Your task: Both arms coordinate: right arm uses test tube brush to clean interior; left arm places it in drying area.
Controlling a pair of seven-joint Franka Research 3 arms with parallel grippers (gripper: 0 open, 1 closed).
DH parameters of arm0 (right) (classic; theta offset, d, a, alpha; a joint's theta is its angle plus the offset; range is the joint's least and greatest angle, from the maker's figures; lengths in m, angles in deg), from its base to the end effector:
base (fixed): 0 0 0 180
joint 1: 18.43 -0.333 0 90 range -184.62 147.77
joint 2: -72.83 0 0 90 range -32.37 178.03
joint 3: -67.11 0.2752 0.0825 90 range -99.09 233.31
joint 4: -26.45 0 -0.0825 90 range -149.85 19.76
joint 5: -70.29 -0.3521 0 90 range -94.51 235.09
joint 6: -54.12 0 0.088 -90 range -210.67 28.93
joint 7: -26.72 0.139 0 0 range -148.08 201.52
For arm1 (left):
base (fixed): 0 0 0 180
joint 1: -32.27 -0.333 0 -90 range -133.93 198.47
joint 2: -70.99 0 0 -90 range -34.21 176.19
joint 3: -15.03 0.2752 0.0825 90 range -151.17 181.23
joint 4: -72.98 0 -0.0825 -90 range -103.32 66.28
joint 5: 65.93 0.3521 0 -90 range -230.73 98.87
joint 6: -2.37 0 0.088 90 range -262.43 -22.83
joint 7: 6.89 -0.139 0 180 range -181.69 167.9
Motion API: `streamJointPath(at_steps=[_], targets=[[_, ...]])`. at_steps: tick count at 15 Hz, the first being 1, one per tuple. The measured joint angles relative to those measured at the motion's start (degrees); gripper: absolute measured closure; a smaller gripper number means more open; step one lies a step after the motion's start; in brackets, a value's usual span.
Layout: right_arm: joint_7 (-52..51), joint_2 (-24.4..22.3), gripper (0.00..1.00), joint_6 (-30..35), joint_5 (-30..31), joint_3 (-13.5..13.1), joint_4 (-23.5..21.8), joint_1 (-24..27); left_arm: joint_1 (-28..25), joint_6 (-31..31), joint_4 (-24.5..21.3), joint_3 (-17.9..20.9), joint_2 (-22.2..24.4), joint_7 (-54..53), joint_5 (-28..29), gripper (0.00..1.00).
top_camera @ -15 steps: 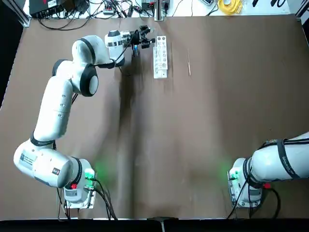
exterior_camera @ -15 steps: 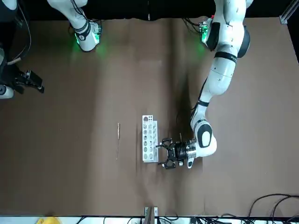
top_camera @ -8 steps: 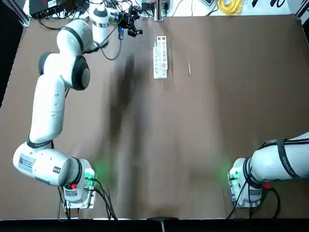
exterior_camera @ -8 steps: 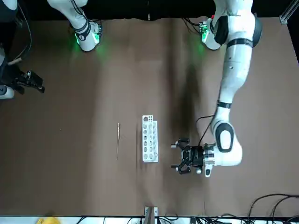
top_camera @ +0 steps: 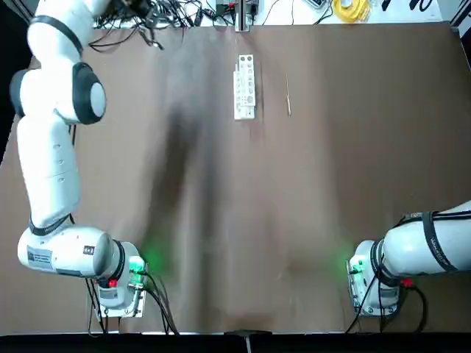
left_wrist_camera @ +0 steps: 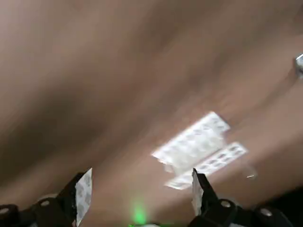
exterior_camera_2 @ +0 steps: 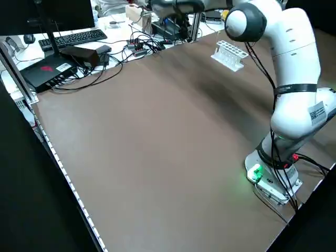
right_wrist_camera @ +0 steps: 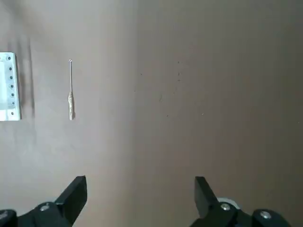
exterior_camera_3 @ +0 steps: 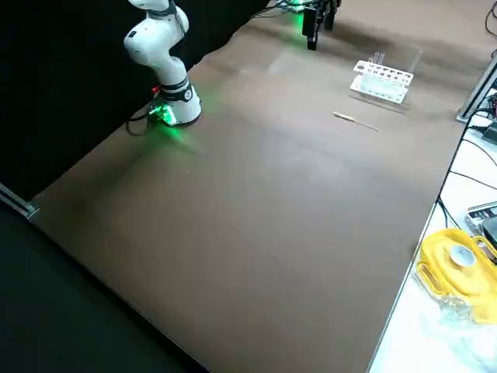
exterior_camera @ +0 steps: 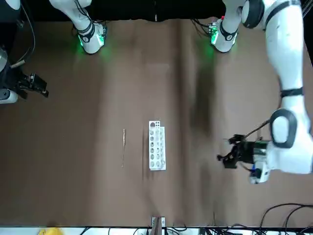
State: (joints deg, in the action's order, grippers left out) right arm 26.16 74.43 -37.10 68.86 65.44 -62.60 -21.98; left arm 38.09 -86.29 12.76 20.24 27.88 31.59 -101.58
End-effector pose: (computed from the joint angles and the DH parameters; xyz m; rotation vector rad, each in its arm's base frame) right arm 0.5321 0.0211 0.5462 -3.1166 -0.0658 -0.0151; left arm 0.6626 -0.1062 0.3418 2.4780 0.9196 -0.5744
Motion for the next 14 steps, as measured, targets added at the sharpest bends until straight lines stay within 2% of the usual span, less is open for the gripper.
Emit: streamJointPath(at_steps=[4, 8, 11, 14], targets=[[0.1, 0.0, 0.0, 0.4, 0.0, 0.0, -0.2, -0.5, 0.7, 3.7, -0.1, -1.0, 8.9, -14.8, 15.0, 0.01], [0.2, -0.1, 0.0, 1.3, 0.0, -0.5, -0.8, 0.2, 1.5, 6.0, -2.1, -3.6, 18.6, -27.7, 25.4, 0.01], [0.1, -0.8, 0.0, 1.5, -0.1, -0.9, -1.3, 2.0, 1.3, 6.6, -8.7, -5.1, 26.6, -34.0, 31.2, 0.01], [0.1, -1.5, 0.0, 1.4, -0.1, -0.9, -1.4, 2.3, 1.2, 6.5, -16.0, -6.6, 32.3, -39.9, 35.2, 0.01]])
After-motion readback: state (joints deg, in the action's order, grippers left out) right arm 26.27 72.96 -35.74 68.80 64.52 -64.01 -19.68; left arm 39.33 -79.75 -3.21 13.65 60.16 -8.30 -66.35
